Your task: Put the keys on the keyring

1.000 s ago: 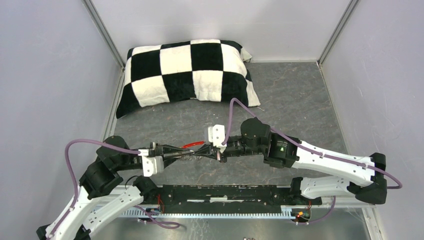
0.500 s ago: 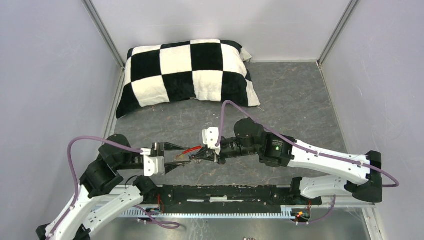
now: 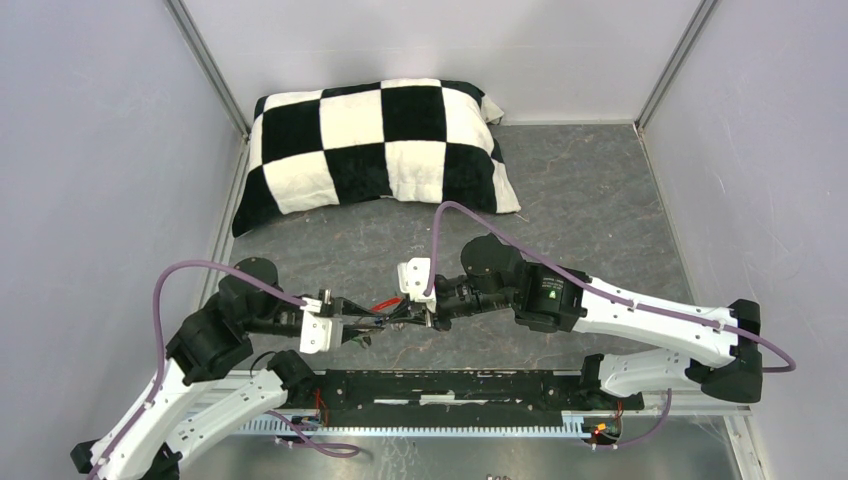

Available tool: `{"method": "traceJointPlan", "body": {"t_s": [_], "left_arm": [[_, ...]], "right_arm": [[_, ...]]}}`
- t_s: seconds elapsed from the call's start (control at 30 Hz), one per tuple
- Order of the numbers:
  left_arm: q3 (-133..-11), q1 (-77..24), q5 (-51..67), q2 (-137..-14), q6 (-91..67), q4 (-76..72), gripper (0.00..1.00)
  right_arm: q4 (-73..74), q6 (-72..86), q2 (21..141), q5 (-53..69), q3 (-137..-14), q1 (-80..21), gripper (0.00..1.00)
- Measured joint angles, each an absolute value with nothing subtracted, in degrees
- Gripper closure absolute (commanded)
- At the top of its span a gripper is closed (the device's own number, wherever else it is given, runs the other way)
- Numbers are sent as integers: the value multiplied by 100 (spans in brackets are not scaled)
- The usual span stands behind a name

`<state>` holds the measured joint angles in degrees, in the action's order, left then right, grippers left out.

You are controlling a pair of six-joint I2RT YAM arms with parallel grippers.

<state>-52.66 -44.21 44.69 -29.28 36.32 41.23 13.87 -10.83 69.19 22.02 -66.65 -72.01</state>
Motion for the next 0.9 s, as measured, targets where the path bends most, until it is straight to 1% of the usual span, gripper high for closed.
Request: {"method": "traceJointPlan", "body": {"t_s": [0.2, 0.37, 0.5, 0.53, 0.6, 0.7, 0.8, 0.9], "left_arm": [[-5402, -4421, 4469, -2836, 3903, 4445, 71], [-5481, -4421, 4466, -2777, 4182, 4569, 75], [-5470, -4421, 4423, -2665, 4451, 4587, 75], [-5454, -4421, 4401, -2624, 4510, 4584, 74], [-5391, -4421, 4362, -2528, 4615, 4565, 66], [-5271, -4421, 4364, -2421, 4729, 4530, 62], [-5253, -4421, 4375, -2434, 4748, 4532, 61], [-5266, -4421, 4416, -2506, 4762, 4541, 64]], "right_arm": [[1400, -1094, 6919, 2202, -6665, -7199, 100], [1385, -1050, 6919, 2252, -6665, -7199, 100], [1382, -1007, 6919, 2351, -6665, -7196, 100], [1380, -989, 6919, 2373, -6665, -7194, 100], [1378, -969, 6919, 2421, -6665, -7192, 100], [1339, -928, 6938, 2508, -6665, -7185, 100], [1317, -913, 6960, 2556, -6667, -7181, 100], [1293, -893, 6978, 2569, -6670, -7181, 100]]}}
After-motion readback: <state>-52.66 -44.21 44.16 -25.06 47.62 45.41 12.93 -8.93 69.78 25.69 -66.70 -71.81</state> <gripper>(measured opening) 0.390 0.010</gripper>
